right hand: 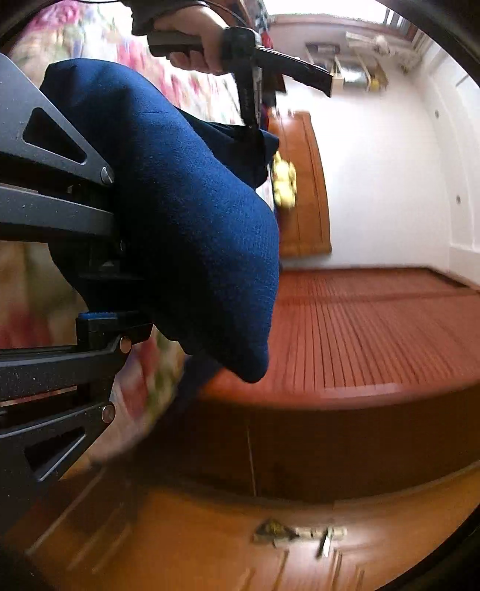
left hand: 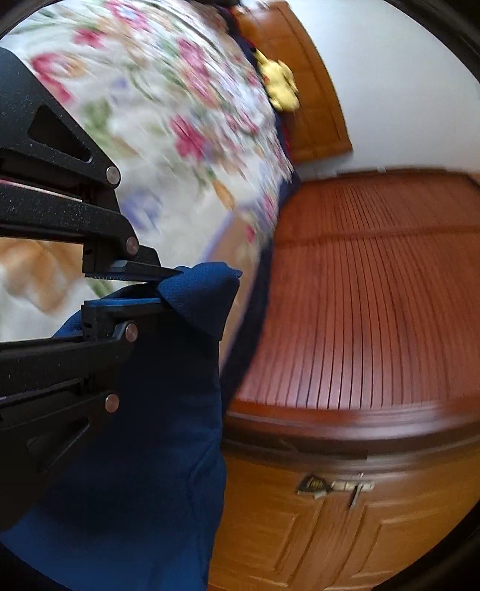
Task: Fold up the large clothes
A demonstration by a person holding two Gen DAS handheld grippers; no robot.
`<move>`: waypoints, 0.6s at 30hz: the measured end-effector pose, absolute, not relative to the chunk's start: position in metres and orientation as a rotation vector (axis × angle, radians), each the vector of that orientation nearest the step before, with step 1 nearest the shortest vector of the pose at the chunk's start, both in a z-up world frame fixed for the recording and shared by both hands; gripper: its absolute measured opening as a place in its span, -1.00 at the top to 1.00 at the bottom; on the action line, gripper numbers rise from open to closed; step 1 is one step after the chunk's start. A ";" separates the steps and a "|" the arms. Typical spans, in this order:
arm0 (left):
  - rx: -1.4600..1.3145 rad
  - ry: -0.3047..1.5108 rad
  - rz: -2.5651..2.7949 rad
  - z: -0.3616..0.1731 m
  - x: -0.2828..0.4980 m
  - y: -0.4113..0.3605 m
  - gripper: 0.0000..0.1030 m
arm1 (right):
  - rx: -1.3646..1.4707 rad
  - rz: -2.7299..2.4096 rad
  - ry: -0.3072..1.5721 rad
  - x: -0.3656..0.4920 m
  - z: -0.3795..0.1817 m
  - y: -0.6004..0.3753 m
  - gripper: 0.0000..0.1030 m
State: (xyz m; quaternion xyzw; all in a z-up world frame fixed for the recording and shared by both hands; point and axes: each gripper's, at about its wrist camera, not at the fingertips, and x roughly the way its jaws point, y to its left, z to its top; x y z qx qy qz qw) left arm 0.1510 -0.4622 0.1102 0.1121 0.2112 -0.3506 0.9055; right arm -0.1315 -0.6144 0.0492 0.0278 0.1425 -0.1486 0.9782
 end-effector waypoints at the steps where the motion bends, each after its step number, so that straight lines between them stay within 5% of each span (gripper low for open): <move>1: 0.239 0.435 -0.740 0.109 0.155 -0.483 0.85 | 0.050 -0.321 0.293 -0.128 0.050 -0.617 0.77; 10: 0.330 0.554 -0.818 0.058 0.163 -0.590 0.77 | 0.109 -0.478 0.420 -0.114 0.013 -0.668 0.71; 13: 0.334 0.558 -0.797 0.045 0.155 -0.581 0.66 | 0.150 -0.505 0.455 -0.116 0.001 -0.673 0.44; 18: 0.338 0.556 -0.847 0.048 0.130 -0.539 0.13 | 0.134 -0.577 0.438 -0.122 0.023 -0.667 -0.02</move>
